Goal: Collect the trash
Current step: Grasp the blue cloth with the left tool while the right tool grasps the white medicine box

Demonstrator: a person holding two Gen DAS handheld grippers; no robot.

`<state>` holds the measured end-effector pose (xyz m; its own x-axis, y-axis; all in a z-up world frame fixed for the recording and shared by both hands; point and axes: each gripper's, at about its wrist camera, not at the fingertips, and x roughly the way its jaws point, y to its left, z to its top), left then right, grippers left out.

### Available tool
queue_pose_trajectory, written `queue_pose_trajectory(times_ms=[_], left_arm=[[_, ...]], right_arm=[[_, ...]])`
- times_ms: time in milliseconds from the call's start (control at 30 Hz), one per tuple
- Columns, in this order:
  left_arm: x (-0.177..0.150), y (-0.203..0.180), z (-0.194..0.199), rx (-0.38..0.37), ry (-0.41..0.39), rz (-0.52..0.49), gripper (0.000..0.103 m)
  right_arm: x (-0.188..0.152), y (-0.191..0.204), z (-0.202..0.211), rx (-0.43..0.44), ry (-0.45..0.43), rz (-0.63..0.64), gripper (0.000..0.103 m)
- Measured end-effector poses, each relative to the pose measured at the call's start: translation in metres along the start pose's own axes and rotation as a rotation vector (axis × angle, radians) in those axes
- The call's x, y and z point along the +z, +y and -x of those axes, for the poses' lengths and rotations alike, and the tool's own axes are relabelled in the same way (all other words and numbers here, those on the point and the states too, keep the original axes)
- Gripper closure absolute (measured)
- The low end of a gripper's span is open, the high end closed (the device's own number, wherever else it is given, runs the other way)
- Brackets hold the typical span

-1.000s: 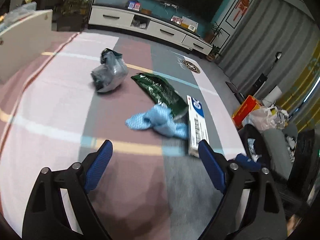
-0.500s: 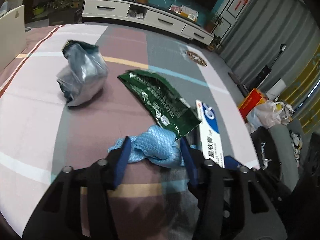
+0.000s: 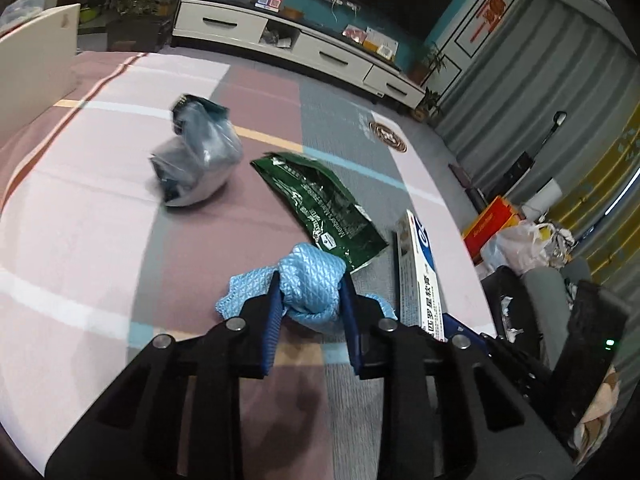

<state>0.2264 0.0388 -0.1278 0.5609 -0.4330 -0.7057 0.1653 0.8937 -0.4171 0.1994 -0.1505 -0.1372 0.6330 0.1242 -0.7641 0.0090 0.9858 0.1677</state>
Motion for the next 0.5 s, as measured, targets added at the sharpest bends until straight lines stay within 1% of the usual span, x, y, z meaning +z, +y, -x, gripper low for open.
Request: queue_pose_trajectory(times_ms=[133, 300, 367, 500], left_arm=[[0.000, -0.003, 0.017, -0.026, -0.025, -0.006, 0.075], [0.001, -0.016, 0.036, -0.068, -0.064, -0.034, 0.075], [0.001, -0.020, 0.040, -0.078, -0.067, -0.041, 0.075], [0.000, -0.024, 0.045, -0.087, -0.070, -0.047, 0.074]], right_arm=[[-0.009, -0.012, 0.014, 0.008, -0.018, -0.034, 0.057], [-0.019, -0.020, 0.037, 0.013, -0.051, -0.060, 0.058], [-0.022, -0.021, 0.045, 0.013, -0.055, -0.056, 0.058], [-0.030, -0.021, 0.049, -0.028, -0.029, -0.012, 0.058]])
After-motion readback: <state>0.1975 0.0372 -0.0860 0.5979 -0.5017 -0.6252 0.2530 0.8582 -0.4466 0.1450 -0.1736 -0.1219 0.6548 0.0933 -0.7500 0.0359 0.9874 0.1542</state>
